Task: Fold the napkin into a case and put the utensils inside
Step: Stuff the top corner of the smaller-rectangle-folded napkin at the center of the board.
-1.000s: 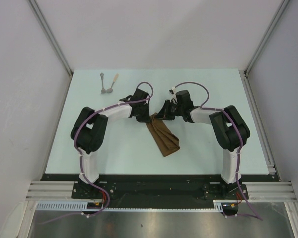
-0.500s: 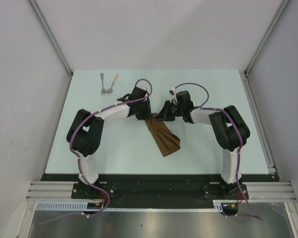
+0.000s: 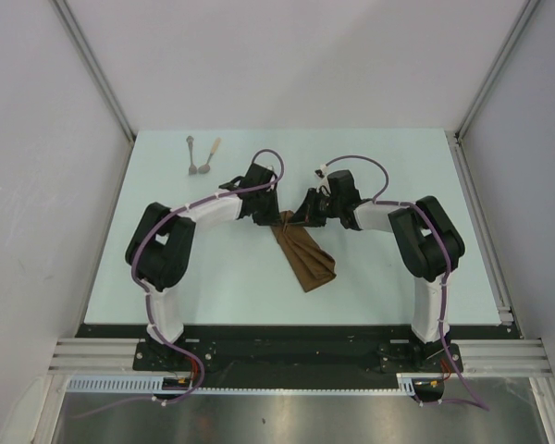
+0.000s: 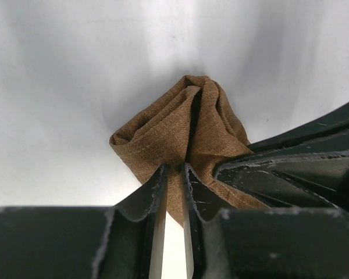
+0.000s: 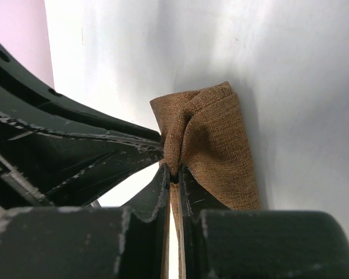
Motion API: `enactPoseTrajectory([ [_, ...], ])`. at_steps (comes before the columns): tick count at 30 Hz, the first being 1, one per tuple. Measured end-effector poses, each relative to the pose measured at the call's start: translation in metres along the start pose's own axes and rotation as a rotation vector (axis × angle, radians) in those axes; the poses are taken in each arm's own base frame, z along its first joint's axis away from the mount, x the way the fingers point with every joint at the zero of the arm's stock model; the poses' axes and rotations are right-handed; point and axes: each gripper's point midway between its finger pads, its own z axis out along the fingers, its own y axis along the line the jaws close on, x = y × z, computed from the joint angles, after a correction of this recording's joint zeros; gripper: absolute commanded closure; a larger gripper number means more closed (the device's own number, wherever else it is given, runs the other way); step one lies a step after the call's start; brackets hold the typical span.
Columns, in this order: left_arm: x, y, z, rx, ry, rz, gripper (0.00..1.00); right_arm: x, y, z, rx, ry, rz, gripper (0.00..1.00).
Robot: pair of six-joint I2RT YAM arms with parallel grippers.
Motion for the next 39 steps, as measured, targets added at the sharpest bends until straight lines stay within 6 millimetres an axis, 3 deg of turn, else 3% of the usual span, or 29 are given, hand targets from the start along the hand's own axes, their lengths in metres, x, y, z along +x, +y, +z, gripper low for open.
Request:
enactPoseTrajectory([
  [5,0.004,0.003,0.006,-0.01,0.021,-0.002,0.78,0.001,0.001,0.0,-0.004,0.005,0.004,1.0],
  [10,0.005,0.003,0.009,-0.01,0.029,-0.003,1.0,0.001,0.001,0.0,-0.004,0.005,0.007,1.0],
  [27,0.004,-0.007,0.0,0.1,-0.023,-0.031,1.0,0.006,0.003,0.007,-0.038,0.022,0.062,1.0],
  [39,0.003,-0.007,-0.01,0.125,-0.053,-0.052,1.0,0.025,-0.011,0.02,-0.088,0.02,0.27,1.0],
])
